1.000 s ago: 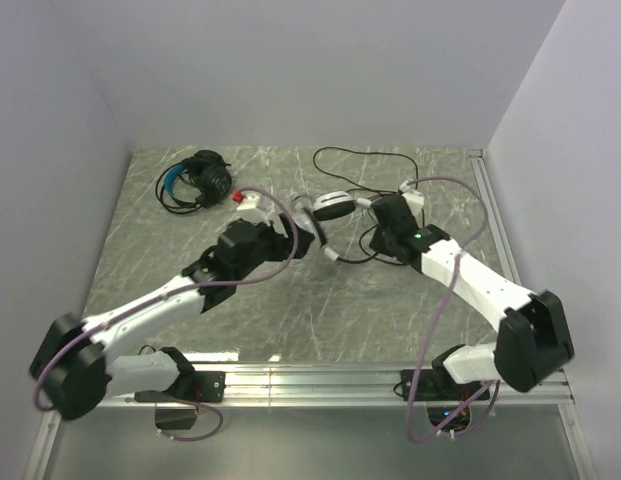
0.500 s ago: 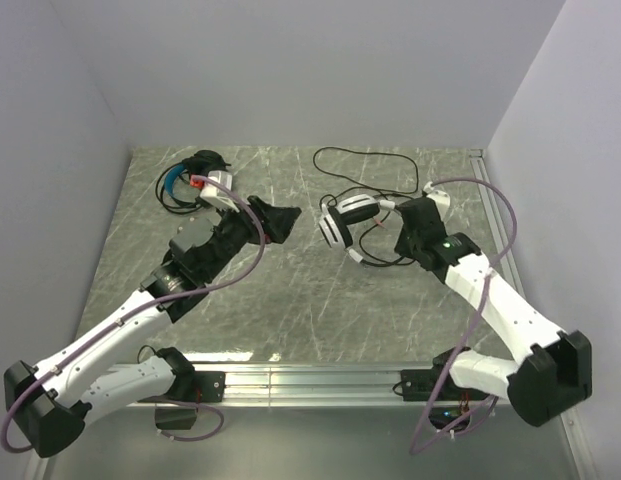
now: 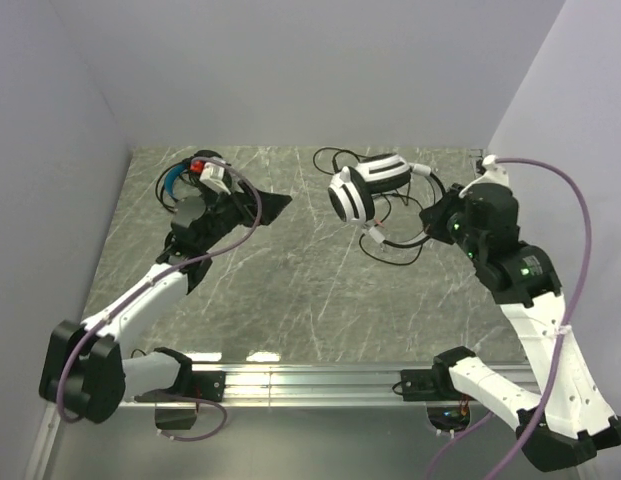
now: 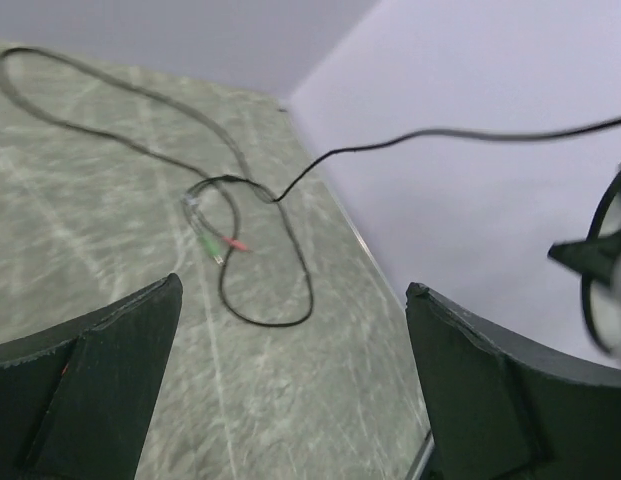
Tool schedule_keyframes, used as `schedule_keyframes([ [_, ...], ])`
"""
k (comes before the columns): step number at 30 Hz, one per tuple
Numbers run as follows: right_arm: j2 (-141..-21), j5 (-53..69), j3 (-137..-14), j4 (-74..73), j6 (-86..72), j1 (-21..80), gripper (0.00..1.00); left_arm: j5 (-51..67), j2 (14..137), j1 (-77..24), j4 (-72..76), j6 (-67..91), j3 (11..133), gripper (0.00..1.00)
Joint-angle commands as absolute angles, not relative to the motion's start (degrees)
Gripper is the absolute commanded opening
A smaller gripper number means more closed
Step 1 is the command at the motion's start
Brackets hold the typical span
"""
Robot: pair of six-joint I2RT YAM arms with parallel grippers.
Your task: Wrap the headphones
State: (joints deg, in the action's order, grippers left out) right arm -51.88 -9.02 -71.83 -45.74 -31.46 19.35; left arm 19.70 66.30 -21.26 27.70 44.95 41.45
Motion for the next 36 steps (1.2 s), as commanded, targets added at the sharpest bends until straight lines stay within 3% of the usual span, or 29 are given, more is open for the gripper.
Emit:
schedule_keyframes([
  [1,-51.5,-3.6,-80.8,-46.6,-34.3,19.0,0.0,30.3,70.1,-21.6,46.6,45.6,41.7,0.99],
  [12,-57.7,8.6,-97.6,-51.2,-39.1,19.1,0.0,30.8,79.6,-33.2,69.1,34.4,44.4,0.99],
  [24,-57.4,13.4,-95.3,-48.1,-42.2,19.1,0.0,31.2,89.9,-37.4,67.1,32.3,57.7,0.99],
  [26,-57.4,14.1,-94.9,-47.5,-42.5,19.0,0.0,31.6,91.4,-37.4,67.0,32.8,59.1,0.89],
  [27,-57.3,14.2,-94.6,-47.4,-42.6,19.1,0.0,31.5,92.5,-37.4,66.3,32.9,60.5,0.63],
  [29,-57.1,15.2,-94.1,-46.8,-42.9,19.1,0.0,31.0,93.2,-37.4,63.9,32.5,62.0,0.42],
  [30,-57.0,15.4,-94.0,-46.7,-42.9,19.0,0.0,31.0,93.7,-37.4,63.7,32.6,62.9,0.26],
  [31,-57.0,15.4,-93.9,-46.7,-42.8,19.1,0.0,31.1,93.8,-37.4,63.5,32.6,63.2,0.19],
  [32,-56.8,15.5,-93.8,-46.8,-42.6,19.0,0.0,30.3,93.8,-37.4,62.8,32.6,63.7,0.01],
  [36,-56.0,14.7,-91.9,-47.3,-41.7,19.1,0.0,25.9,91.0,-37.0,60.0,31.0,63.0,0.0],
])
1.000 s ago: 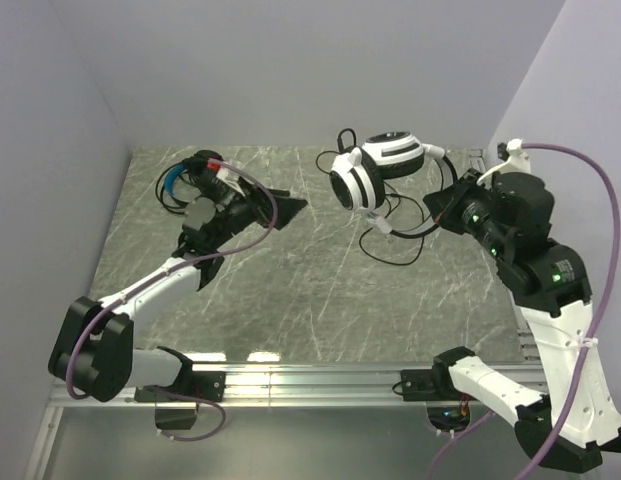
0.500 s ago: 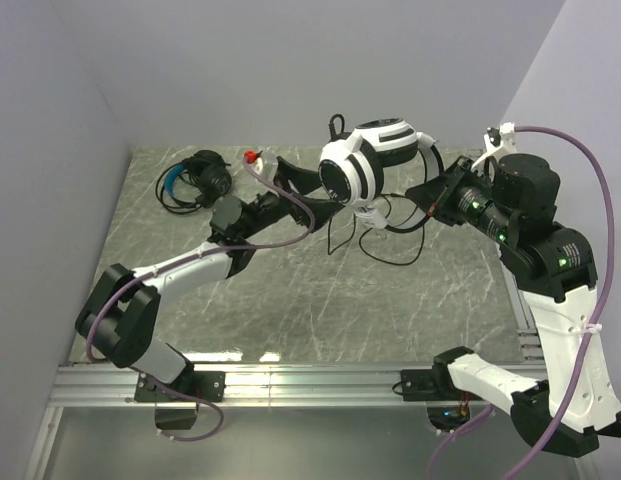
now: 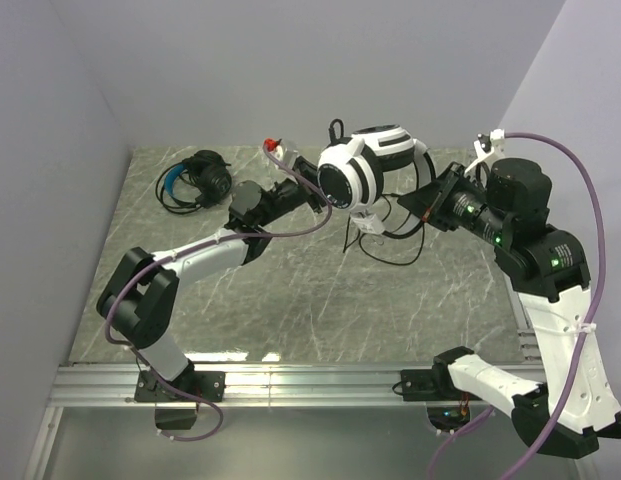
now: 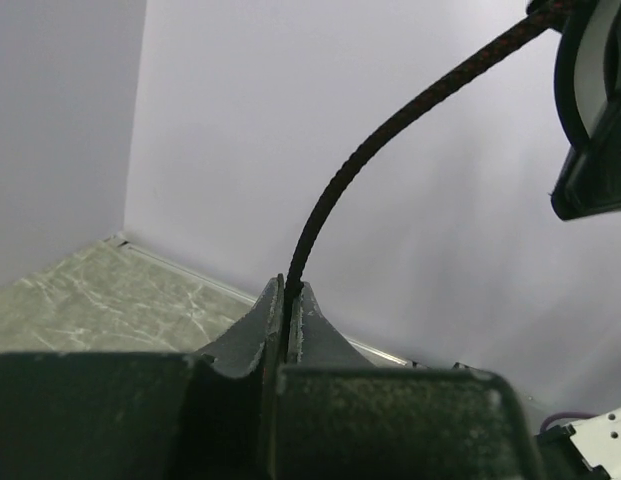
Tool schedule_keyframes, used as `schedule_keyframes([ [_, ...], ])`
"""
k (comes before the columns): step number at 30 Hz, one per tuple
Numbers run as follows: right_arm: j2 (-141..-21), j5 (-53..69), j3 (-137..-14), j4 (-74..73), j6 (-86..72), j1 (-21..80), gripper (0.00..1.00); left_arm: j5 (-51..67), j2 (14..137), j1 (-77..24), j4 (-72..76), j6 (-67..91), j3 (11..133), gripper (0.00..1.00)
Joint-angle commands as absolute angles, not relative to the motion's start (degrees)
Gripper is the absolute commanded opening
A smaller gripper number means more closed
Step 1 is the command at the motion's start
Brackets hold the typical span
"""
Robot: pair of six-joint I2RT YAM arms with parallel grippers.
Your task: Wrap the headphones
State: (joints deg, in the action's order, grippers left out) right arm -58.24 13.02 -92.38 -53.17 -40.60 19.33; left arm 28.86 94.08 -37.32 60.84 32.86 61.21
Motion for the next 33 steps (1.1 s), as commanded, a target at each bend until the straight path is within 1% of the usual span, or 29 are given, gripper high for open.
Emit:
schedule_keyframes([
  [1,-55.8,14.7,-91.2,-47.2,-41.5,19.0,0.0,25.1,90.3,-36.7,59.6,30.6,62.7,0.0],
  [4,-54.8,15.6,-88.2,-46.8,-40.7,19.1,0.0,22.2,87.0,-35.3,56.8,29.4,61.4,0.0],
  [7,-54.0,17.6,-84.7,-45.6,-40.2,19.1,0.0,23.2,85.3,-33.3,55.4,30.1,61.3,0.0],
  [8,-53.5,18.3,-83.8,-44.6,-40.3,18.9,0.0,24.0,85.4,-33.0,53.8,30.1,63.2,0.01],
  [10,-53.3,20.2,-81.6,-43.1,-41.0,19.1,0.0,27.3,87.3,-33.2,48.4,29.1,66.3,0.0],
  [11,-52.9,20.7,-81.0,-40.9,-42.3,19.0,0.0,28.2,88.2,-33.9,47.1,29.1,69.2,0.01],
  [14,-52.1,22.0,-79.1,-35.1,-46.1,19.0,0.0,29.4,92.0,-36.5,43.2,28.3,72.6,0.0],
  [17,-53.3,21.9,-80.2,-32.0,-48.9,19.0,0.0,28.7,94.1,-38.7,42.2,27.2,72.4,0.0],
  [20,-54.5,20.2,-82.2,-30.5,-51.2,19.0,0.0,29.0,95.5,-39.6,44.1,28.6,70.3,0.0],
  [23,-52.9,12.6,-81.2,-27.4,-53.7,19.0,0.0,29.1,95.1,-40.8,48.0,30.5,65.7,0.01],
  [24,-52.5,7.3,-80.1,-26.7,-54.1,19.0,0.0,28.9,94.5,-41.3,48.6,31.0,64.6,0.0],
  [27,-51.2,0.1,-79.0,-26.1,-54.4,19.1,0.0,28.5,92.9,-43.4,47.0,31.3,62.1,0.01],
  [28,-51.0,-5.0,-78.7,-26.3,-54.1,19.0,0.0,28.5,92.4,-43.9,46.4,31.4,61.7,0.01],
  [33,-50.8,-13.2,-75.8,-26.3,-53.1,19.1,0.0,28.5,88.9,-47.5,44.0,31.9,60.6,0.05],
])
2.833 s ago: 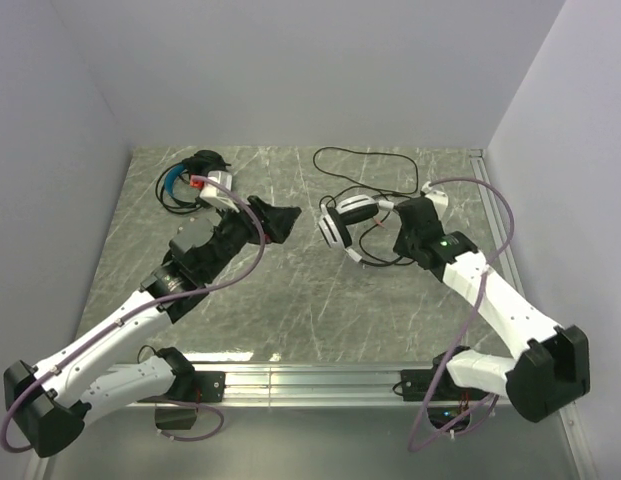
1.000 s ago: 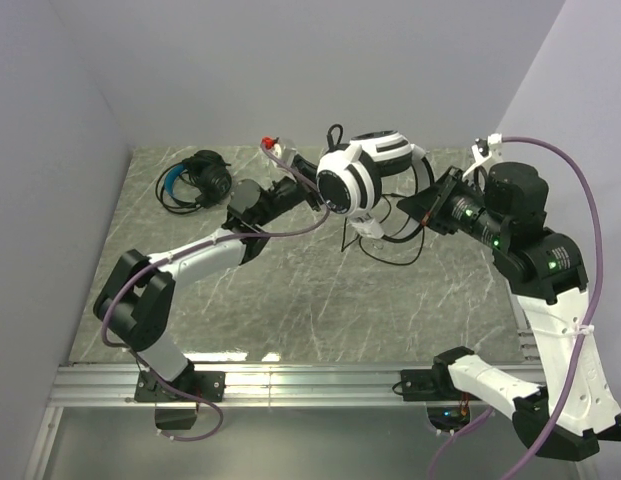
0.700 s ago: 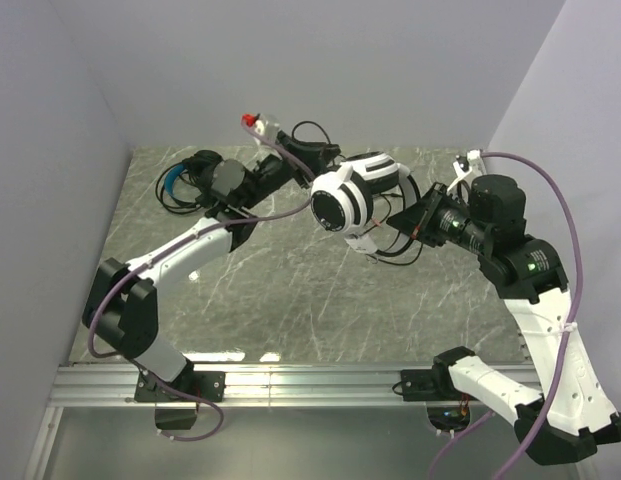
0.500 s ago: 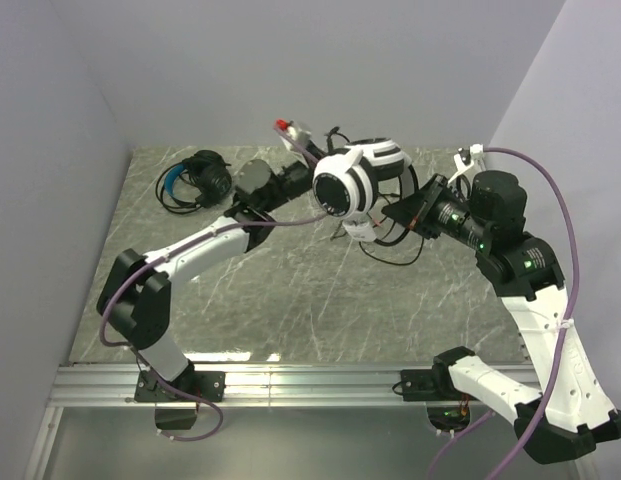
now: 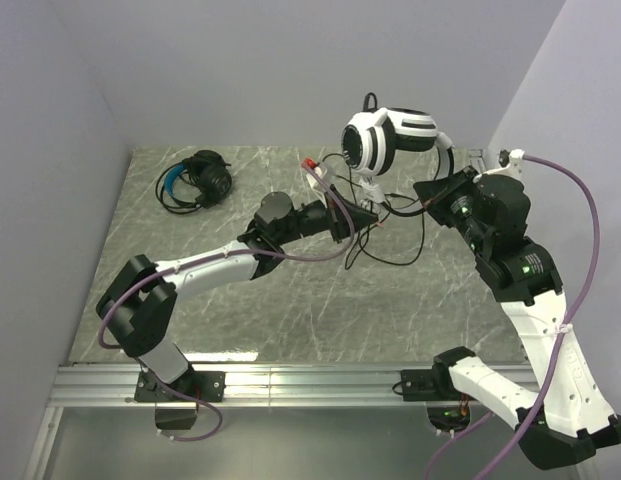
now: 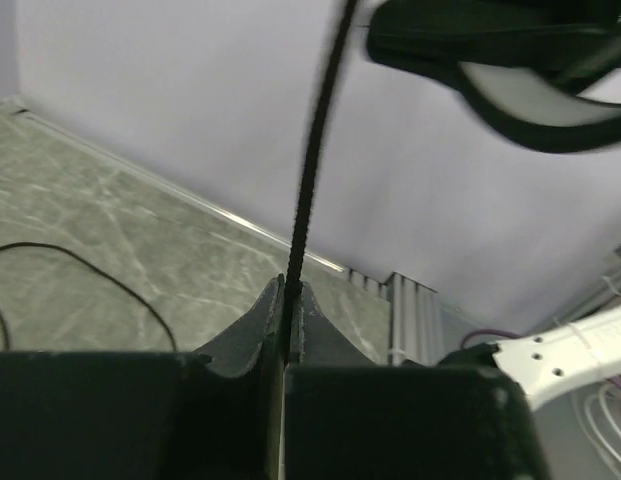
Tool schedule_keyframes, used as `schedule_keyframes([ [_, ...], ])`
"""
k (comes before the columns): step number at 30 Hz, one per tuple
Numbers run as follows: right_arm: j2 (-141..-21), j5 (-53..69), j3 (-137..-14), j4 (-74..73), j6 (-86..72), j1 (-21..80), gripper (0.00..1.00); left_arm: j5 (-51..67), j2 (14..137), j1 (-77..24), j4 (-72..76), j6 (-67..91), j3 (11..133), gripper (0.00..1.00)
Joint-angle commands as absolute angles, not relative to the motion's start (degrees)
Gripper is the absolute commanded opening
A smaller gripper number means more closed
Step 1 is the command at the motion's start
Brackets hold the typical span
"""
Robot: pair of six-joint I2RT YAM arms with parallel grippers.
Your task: Wrap the headphones
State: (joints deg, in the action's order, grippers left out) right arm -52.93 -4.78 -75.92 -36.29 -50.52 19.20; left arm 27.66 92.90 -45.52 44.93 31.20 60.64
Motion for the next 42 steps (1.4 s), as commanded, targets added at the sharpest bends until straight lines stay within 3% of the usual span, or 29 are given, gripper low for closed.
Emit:
schedule_keyframes([
  [1,-50.5,-15.3,-75.1,-25.7,-53.0,19.0,0.0,28.3,88.5,-47.9,41.9,31.8,61.3,0.06],
  [14,-51.8,-33.6,-72.9,-28.7,-45.4,19.1,0.0,30.0,84.1,-51.4,22.7,29.4,63.0,0.1],
  [26,-53.1,-33.0,-74.5,-28.7,-44.7,19.2,0.0,49.7,86.0,-54.1,44.2,36.5,53.5,0.3],
  [34,-52.1,-25.2,-80.4,-33.7,-46.5,19.1,0.0,44.7,93.1,-54.0,43.5,29.0,62.1,0.46],
  [36,-51.6,-23.2,-83.3,-34.9,-47.0,19.1,0.0,43.9,96.1,-53.4,46.7,28.6,63.4,0.49],
  [42,-49.7,-18.8,-89.6,-38.5,-48.2,19.1,0.0,39.3,101.3,-49.0,64.7,32.6,61.2,0.7],
])
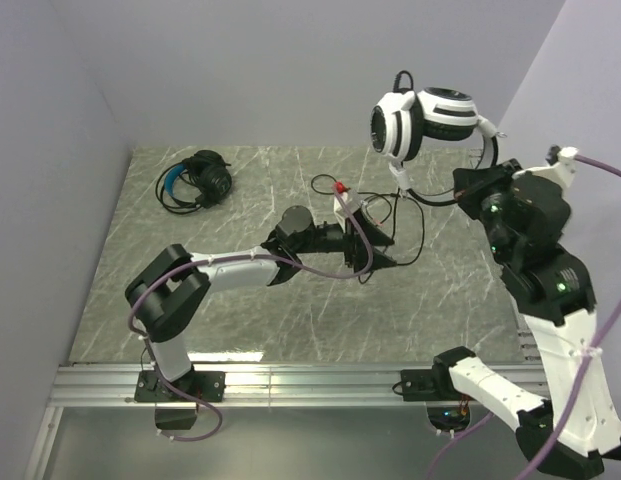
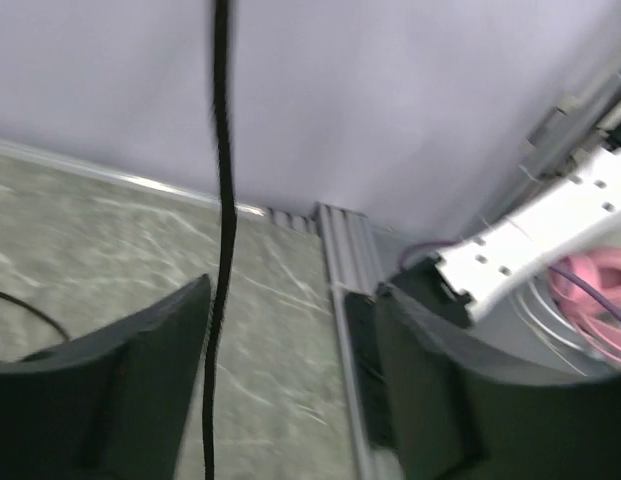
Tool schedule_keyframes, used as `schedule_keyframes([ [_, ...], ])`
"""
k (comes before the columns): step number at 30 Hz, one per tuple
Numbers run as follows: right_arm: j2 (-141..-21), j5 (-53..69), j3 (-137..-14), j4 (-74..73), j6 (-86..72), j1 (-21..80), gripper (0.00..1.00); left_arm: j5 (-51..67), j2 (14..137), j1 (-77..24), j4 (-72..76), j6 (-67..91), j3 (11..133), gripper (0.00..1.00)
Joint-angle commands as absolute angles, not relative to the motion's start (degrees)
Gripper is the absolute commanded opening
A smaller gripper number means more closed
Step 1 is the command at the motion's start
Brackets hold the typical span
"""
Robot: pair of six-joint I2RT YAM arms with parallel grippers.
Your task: Wrap the headphones
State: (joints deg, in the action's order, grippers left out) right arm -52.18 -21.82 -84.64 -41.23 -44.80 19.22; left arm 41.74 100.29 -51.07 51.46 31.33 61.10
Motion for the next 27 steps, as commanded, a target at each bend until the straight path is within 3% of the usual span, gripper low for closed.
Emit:
schedule_keyframes([
  [1,-49.5,-18.5,-91.0,-39.5,-48.4,19.1,0.0,39.3,102.5,-48.3,65.9,32.9,61.4,0.75],
  [2,-49.5,-17.8,-91.3,-39.8,-48.8,19.2,0.0,39.5,103.1,-48.1,66.9,32.9,62.0,0.77],
  [4,-48.7,-15.2,-91.0,-39.7,-50.0,19.1,0.0,39.7,104.9,-47.8,66.6,32.8,65.1,0.99],
  [22,-49.4,-8.8,-87.2,-36.7,-54.7,19.1,0.0,46.4,113.8,-49.9,66.2,28.9,80.6,0.98],
  [26,-49.7,-8.3,-86.6,-35.9,-55.2,19.1,0.0,45.0,113.8,-53.1,61.3,24.3,80.9,0.89],
  [27,-49.7,-8.3,-86.5,-35.5,-55.3,19.2,0.0,44.8,114.0,-54.0,60.1,22.4,81.4,0.83],
])
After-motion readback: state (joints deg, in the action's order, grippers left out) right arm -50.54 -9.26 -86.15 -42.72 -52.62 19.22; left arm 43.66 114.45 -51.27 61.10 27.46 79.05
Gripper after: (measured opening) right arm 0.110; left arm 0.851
